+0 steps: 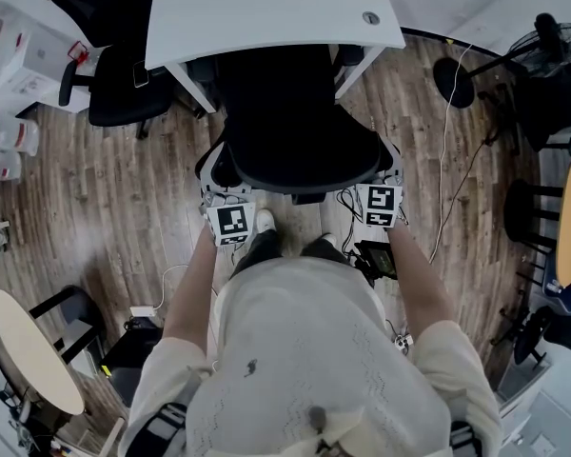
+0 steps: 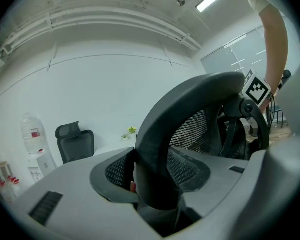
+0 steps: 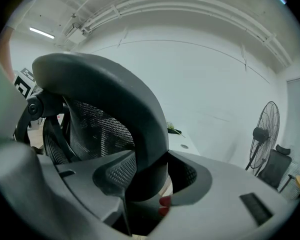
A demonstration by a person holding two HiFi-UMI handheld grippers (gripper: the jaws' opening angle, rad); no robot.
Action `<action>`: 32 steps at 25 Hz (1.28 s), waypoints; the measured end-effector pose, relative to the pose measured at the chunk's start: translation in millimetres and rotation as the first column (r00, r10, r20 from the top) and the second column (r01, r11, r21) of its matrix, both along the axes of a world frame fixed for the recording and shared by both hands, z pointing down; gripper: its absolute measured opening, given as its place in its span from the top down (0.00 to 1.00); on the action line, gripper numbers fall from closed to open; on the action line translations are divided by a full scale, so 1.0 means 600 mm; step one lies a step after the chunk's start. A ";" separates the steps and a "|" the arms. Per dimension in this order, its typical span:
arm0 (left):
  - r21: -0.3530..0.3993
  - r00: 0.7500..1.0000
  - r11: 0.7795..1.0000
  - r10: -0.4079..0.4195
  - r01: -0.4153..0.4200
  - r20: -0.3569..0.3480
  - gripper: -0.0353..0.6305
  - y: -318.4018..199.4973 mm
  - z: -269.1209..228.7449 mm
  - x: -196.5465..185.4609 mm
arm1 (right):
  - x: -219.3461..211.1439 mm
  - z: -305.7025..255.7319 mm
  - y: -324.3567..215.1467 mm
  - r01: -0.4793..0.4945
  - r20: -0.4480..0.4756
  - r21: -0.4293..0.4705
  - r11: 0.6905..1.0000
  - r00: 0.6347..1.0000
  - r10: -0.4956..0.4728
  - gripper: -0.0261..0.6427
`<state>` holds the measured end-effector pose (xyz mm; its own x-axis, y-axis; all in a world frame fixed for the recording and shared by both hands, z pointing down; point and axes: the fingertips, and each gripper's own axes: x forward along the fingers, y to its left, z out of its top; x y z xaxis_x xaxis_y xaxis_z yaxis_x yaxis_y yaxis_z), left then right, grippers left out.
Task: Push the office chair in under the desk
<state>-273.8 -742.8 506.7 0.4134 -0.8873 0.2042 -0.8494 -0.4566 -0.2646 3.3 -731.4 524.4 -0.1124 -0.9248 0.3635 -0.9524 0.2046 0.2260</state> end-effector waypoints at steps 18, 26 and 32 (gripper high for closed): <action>-0.008 0.999 0.999 0.052 -0.052 0.004 0.62 -0.054 0.004 -0.047 | -0.048 0.004 -0.031 -0.044 -0.004 -0.014 0.999 0.999 0.044 0.66; -0.009 0.998 0.998 0.065 -0.065 0.001 0.62 -0.053 0.005 -0.049 | -0.052 0.005 -0.027 -0.066 -0.019 0.001 0.998 0.998 0.066 0.66; -0.025 0.998 0.998 0.066 -0.066 -0.012 0.61 -0.048 0.006 -0.049 | -0.051 0.008 -0.023 -0.056 -0.010 0.004 0.998 0.998 0.056 0.66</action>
